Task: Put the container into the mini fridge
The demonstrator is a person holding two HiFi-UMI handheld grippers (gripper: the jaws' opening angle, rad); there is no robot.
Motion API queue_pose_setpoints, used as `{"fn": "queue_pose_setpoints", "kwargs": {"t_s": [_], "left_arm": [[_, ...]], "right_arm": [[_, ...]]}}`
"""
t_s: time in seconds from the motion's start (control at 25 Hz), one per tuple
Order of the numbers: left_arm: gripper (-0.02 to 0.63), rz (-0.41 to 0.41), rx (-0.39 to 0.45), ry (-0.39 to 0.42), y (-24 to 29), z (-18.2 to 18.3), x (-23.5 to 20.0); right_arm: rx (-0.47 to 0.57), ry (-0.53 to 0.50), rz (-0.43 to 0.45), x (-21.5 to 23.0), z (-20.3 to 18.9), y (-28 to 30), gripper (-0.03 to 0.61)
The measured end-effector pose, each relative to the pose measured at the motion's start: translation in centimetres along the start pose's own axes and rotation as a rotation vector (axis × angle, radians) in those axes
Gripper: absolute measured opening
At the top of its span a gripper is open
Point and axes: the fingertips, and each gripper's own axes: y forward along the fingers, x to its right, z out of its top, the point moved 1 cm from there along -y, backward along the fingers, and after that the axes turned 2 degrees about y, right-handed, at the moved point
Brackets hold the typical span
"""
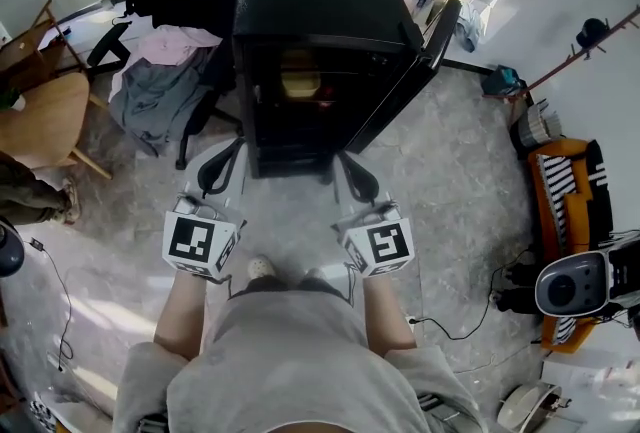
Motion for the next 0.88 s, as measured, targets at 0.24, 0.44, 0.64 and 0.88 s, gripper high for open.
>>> {"fn": "queue_pose_setpoints", "kwargs": {"t_s": [0.24,0.44,0.64,0.88], "left_arm": [[0.002,0.036,0.003,0.000,-0.4,0.7,0.3],[0.002,0.057,0.007,0.002,-0.4,1.3,1.9],[0.002,0.074,0.009,0.004,-0.7,1.7,3.2],[0.002,0.090,0.007,0.011,-0.7,1.9,4.6]], "right_arm": [[0.014,0.002,0.028,0.1,0.7,-0.5,-0.002],[0.027,0.009,0.054,0.6,1.2,-1.6,-0.002],[0.039,0.010,0.082,0.6,1.5,-2.4,-0.002],[0.047,0.009,0.104,1.0,1.7,-3.6,-0.002]]}}
